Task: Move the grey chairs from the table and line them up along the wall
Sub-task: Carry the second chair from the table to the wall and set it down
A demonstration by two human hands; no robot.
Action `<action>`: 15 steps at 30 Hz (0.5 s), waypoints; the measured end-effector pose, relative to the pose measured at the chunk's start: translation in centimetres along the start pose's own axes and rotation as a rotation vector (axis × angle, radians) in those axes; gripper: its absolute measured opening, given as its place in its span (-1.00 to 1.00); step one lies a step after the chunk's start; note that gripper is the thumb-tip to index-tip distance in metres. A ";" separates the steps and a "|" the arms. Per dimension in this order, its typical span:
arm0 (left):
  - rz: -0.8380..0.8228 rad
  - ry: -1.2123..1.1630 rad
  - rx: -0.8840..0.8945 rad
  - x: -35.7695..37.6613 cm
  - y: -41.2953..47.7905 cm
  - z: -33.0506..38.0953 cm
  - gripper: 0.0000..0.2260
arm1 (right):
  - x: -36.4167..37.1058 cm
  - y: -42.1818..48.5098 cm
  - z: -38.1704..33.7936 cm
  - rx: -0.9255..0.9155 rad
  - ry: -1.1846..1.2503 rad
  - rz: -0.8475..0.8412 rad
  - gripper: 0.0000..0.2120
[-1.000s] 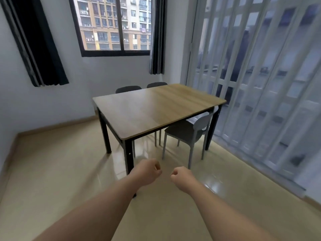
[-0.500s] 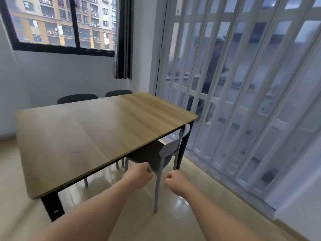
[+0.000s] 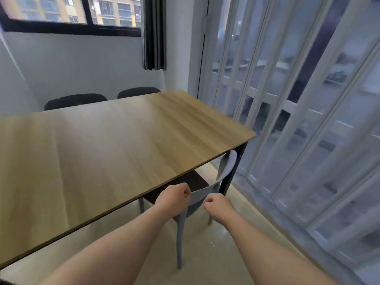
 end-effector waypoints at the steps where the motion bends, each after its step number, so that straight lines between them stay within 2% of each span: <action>1: 0.010 -0.018 -0.030 0.1 2.2 0.8 -0.80 | -1.7 2.1 0.2 -0.009 -0.040 -0.018 -0.78; 6: -0.120 0.087 -0.122 1.7 9.4 4.4 -0.64 | -8.6 8.2 0.3 -0.068 -0.347 -0.035 -0.68; 8: -0.185 0.167 -0.171 2.1 12.2 5.3 -0.59 | -10.8 11.0 0.0 -0.121 -0.597 -0.061 -0.65; 11: -0.295 0.223 -0.230 3.0 15.5 5.8 -0.57 | -11.9 14.8 0.4 -0.195 -0.969 -0.143 -0.63; 15: -0.398 0.191 -0.194 4.8 19.0 7.7 -0.54 | -12.3 19.1 2.3 -0.212 -1.215 -0.235 -0.65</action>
Point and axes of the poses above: each hand's wrist, its own y-axis towards the middle knuckle, its own x-axis out of the palm, z = x × y, the point moved 9 cm from there along y, towards the middle knuckle, and after that the axes turned 15 degrees about -z, right-handed, at the moved point
